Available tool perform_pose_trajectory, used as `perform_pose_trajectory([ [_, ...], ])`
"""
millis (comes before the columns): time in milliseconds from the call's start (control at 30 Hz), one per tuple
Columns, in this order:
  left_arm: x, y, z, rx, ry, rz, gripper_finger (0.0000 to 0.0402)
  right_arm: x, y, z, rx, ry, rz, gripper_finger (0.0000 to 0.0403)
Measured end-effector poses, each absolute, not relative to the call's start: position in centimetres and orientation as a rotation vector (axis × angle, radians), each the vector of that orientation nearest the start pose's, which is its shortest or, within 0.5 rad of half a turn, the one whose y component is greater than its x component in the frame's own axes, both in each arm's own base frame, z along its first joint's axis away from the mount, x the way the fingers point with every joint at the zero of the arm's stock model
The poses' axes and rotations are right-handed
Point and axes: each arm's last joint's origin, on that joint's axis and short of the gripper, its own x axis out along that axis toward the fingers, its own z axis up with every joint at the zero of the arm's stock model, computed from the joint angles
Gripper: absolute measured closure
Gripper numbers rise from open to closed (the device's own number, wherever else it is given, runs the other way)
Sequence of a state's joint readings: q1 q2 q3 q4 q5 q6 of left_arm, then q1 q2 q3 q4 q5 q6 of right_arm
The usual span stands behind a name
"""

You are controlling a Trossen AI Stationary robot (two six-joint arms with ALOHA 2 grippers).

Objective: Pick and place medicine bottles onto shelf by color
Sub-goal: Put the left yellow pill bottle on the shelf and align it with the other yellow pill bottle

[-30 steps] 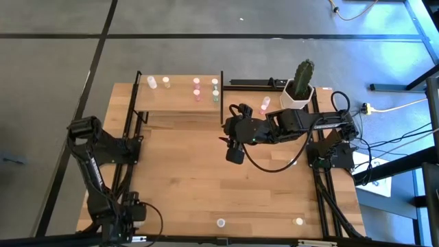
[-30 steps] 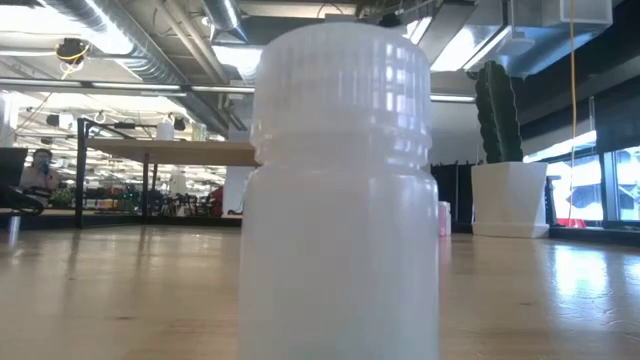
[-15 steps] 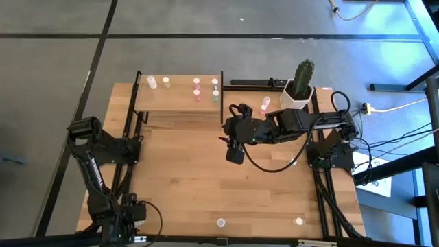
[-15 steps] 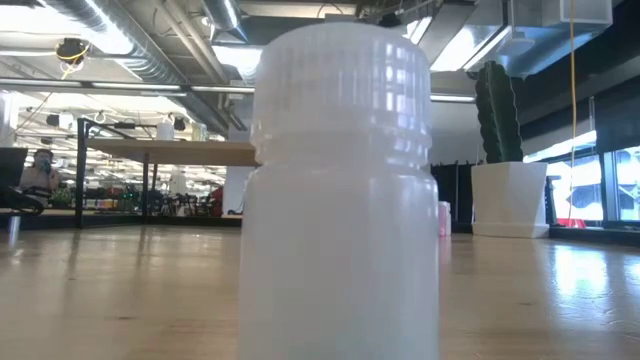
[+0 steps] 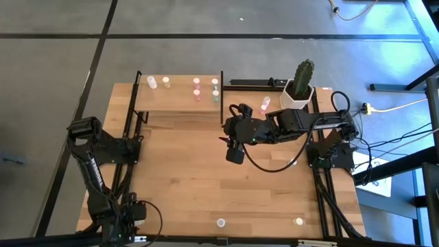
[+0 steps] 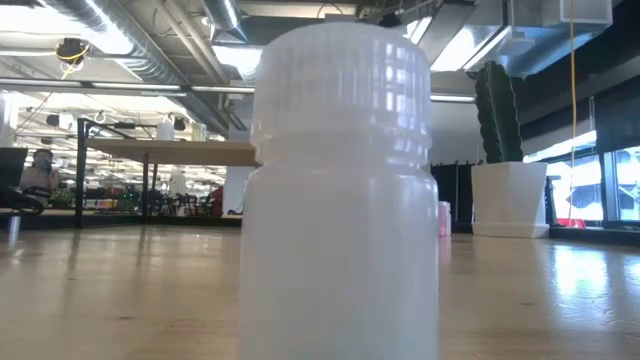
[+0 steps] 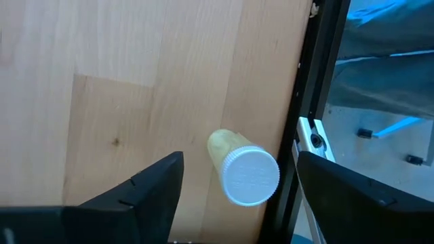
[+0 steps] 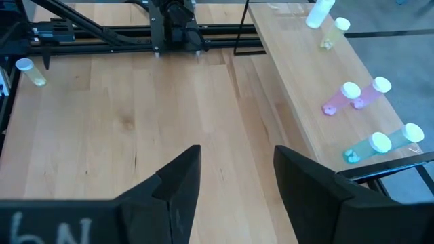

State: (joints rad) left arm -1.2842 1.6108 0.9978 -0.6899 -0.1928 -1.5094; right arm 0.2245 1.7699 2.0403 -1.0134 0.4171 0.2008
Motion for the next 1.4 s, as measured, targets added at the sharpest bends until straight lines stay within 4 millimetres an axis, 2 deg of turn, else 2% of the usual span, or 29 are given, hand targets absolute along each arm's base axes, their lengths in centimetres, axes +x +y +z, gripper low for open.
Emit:
perform_pose_trajectory([
  [233,8.8,-27.9,17.8,-0.352,1.324,0.025,0.0165,35.5,6.9,42.2,-0.043,0.682,-0.253,0.0215],
  [633,8.8,-28.0,17.3,-0.354,1.370,0.034,0.0214,35.5,6.9,42.2,-0.042,0.682,-0.253,0.0215],
  [1067,10.4,-27.5,17.4,-0.413,1.360,0.092,0.0305,35.5,6.9,42.2,-0.043,0.682,-0.253,0.0215],
  [1233,11.3,-27.1,17.6,-0.436,1.352,0.114,0.0313,35.5,6.9,42.2,-0.043,0.682,-0.253,0.0214],
  [1400,12.4,-25.8,19.2,-0.483,1.325,0.112,0.0313,35.5,6.9,42.2,-0.043,0.682,-0.253,0.0214],
])
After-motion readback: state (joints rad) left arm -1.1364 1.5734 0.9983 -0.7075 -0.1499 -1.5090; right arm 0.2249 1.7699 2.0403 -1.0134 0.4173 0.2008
